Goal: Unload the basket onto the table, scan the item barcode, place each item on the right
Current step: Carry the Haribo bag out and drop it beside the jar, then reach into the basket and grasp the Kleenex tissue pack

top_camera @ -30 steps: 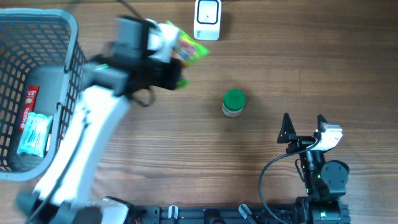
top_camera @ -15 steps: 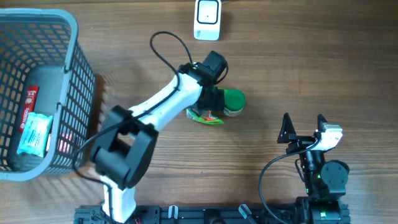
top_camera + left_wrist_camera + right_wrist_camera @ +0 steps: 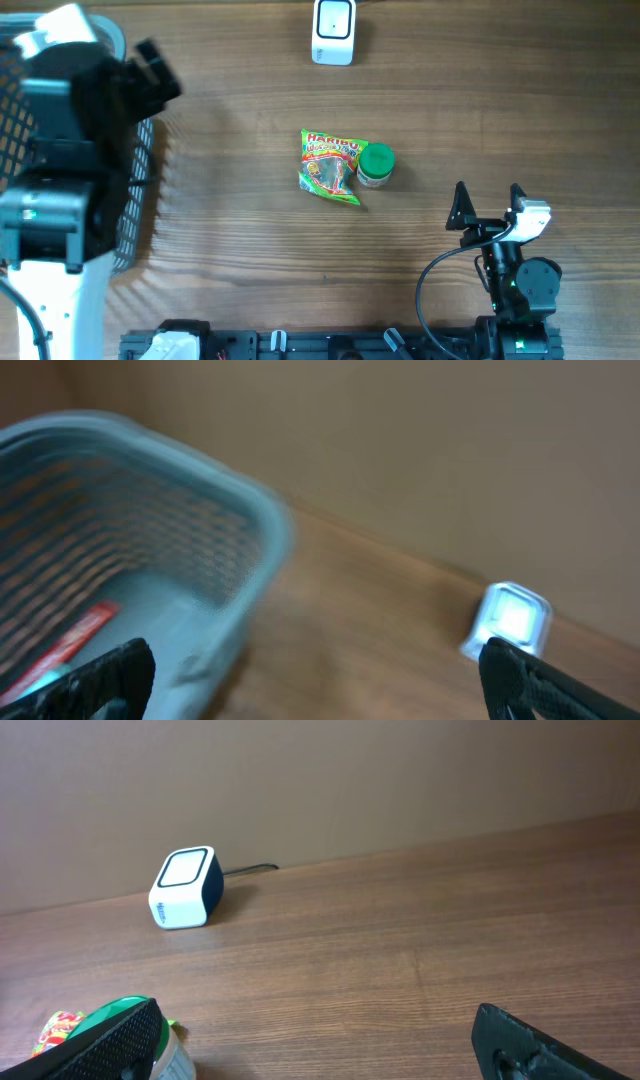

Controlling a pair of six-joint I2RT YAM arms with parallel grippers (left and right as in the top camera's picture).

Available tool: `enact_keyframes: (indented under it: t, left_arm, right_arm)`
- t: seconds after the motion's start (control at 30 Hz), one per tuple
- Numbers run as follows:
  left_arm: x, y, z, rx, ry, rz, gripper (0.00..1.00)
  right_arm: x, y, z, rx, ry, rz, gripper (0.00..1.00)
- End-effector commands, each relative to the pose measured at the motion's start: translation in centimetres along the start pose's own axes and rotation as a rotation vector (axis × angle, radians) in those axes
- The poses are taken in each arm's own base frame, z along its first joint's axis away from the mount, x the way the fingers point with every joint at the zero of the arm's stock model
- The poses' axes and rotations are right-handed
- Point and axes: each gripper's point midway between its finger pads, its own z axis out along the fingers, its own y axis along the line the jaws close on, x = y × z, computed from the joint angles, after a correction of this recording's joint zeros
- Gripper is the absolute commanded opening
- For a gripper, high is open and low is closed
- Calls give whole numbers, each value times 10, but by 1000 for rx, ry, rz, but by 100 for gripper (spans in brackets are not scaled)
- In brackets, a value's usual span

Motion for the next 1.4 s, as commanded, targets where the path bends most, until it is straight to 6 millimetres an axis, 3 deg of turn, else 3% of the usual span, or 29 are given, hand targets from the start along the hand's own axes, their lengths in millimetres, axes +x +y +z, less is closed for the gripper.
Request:
enact_keyframes:
  t: [0.0, 0.1, 0.2, 0.37, 0.47, 0.63, 0.77, 0.97, 1.13, 1.17, 1.23, 1.37]
  left_arm:
    - [1, 86, 23, -271, 36, -164, 100]
    - [24, 143, 38, -402, 122, -474, 100]
    - [78, 193, 45, -607, 304, -712, 100]
    - [140, 217, 73, -776, 505, -801, 100]
    - [191, 224, 89, -866, 612, -841, 100]
    - [256, 240, 102, -913, 672, -846, 100]
    - [283, 252, 104, -919, 683, -844, 100]
    - [300, 250, 119, -854, 701, -827, 100]
    - [331, 254, 129, -896, 795, -814, 100]
    - [337, 254, 127, -907, 822, -810, 95]
    - [342, 253, 124, -919, 847, -805, 68]
    - [331, 253, 124, -879, 832, -759, 49]
  right_arm:
    - [0, 3, 0, -15, 1, 4, 100]
    - [0, 3, 0, -15, 1, 4, 100]
    - [0, 3, 0, -15, 1, 4, 100]
    - [0, 3, 0, -15, 1, 4, 100]
    - [0, 3, 0, -15, 1, 4, 100]
    - [0, 3, 0, -15, 1, 4, 100]
    - [0, 3, 0, -16, 1, 4, 100]
    - [0, 3, 0, -15, 1, 4, 100]
    - [0, 3, 0, -15, 1, 4, 100]
    - [0, 3, 0, -15, 1, 4, 100]
    - [0, 3, 0, -15, 1, 4, 100]
    - [0, 3, 0, -15, 1, 4, 100]
